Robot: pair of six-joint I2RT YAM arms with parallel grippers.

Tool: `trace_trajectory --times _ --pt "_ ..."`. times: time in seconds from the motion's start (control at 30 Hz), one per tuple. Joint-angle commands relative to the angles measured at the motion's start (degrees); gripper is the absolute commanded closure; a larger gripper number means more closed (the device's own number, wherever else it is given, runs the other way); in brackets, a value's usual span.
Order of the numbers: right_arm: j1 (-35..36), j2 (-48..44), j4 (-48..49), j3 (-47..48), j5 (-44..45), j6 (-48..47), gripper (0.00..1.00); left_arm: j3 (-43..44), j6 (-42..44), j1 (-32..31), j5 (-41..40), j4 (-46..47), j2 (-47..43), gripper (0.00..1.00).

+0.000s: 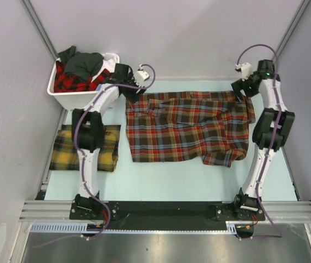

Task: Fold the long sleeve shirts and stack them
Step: Fold the shirt

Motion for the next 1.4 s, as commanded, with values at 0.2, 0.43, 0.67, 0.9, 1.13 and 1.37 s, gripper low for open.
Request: trace_trajectory --times 0.2,0.43,0.67,0.9,1.13,1.37 --pt "-9.44 -37.54 -26.58 -39.94 -15.97 -24.23 0.06 -44.00 5.55 -6.91 21.42 -7.54 -35.13 0.25" --pt "-6.65 -55.82 -18.15 -65.98 -15.27 -27.14 0.18 -61.80 3.46 -13.85 21.25 -1.22 -45.34 0.29" --pt "8.90 -64.81 0.54 -80.93 -8.15 -19.23 0.23 -65.06 0.73 -15.88 15.11 4.23 -42.36 0.28" --pt "15.69 -59.28 13.32 -87.10 2.74 -17.56 0.25 -67.08 5.64 -16.32 9.57 5.12 -39.02 0.25" --pt "16.74 -57.78 13.43 -86.22 6.36 -19.23 0.58 -68.22 11.53 -18.87 6.75 3.97 -39.01 0.31" --pt "16.92 -60.68 6.92 -82.36 5.74 -19.58 0.98 -67.79 17.07 -20.63 9.57 -3.41 -41.39 0.51"
